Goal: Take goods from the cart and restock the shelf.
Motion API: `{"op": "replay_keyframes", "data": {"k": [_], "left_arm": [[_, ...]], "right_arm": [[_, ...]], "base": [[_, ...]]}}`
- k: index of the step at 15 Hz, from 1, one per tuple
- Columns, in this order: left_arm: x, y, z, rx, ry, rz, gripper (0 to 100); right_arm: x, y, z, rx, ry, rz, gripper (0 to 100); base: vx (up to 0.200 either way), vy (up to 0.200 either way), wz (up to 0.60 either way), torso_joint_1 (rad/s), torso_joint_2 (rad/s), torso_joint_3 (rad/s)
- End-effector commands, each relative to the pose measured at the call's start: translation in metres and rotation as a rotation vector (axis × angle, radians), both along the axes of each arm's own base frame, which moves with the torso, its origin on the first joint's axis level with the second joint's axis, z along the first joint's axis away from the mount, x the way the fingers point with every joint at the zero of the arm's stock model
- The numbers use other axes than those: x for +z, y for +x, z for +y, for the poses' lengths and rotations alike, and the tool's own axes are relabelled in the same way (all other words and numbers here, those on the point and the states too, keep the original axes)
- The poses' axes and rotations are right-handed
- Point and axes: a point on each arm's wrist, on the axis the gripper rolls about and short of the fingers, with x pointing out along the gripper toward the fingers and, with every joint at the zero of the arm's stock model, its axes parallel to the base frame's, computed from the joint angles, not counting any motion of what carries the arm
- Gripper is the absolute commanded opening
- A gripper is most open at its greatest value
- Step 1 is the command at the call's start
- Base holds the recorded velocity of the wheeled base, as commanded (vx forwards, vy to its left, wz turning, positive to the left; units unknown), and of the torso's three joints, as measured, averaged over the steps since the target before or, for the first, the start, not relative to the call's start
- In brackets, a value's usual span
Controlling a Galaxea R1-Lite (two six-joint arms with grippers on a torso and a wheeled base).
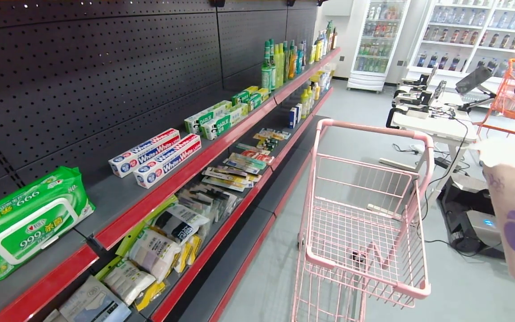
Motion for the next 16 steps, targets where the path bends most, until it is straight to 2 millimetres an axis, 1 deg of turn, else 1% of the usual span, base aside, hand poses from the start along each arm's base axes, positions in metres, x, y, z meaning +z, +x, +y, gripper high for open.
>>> {"op": "replay_keyframes", "data": {"k": [1,3,6,8,14,16], "left_arm": [[0.000,0.000,0.000,0.000,0.000,0.001,100],[0.000,0.000,0.000,0.000,0.000,0.001,100],[0.000,0.000,0.000,0.000,0.000,0.001,100],[0.000,0.000,0.000,0.000,0.000,0.001,100],[0.000,0.000,0.000,0.000,0.000,0.001,100],[0.000,0.000,0.000,0.000,0.000,0.001,100]], "right_arm": [[-0.014,-0.043,-0.002,-0.061,-0.012,-0.127,0],[-0.016,-0.050,-0.002,-0.075,-0.012,-0.144,0],[-0.025,-0.051,-0.002,-0.081,-0.031,-0.124,0],[-0.025,-0.049,-0.002,-0.079,-0.042,-0.121,0],[-0.020,-0.034,-0.003,-0.072,-0.073,-0.078,0],[-0.020,-0.032,-0.003,-0.071,-0.073,-0.075,0]], "base": [[0.000,0.000,0.00,0.000,0.00,0.000],[0.000,0.000,0.00,0.000,0.00,0.000],[0.000,0.000,0.00,0.139,-0.31,-0.167],[0.000,0.000,0.00,0.161,-0.35,-0.181],[0.000,0.000,0.00,0.167,-0.35,-0.183],[0.000,0.000,0.00,0.161,-0.34,-0.173]]}}
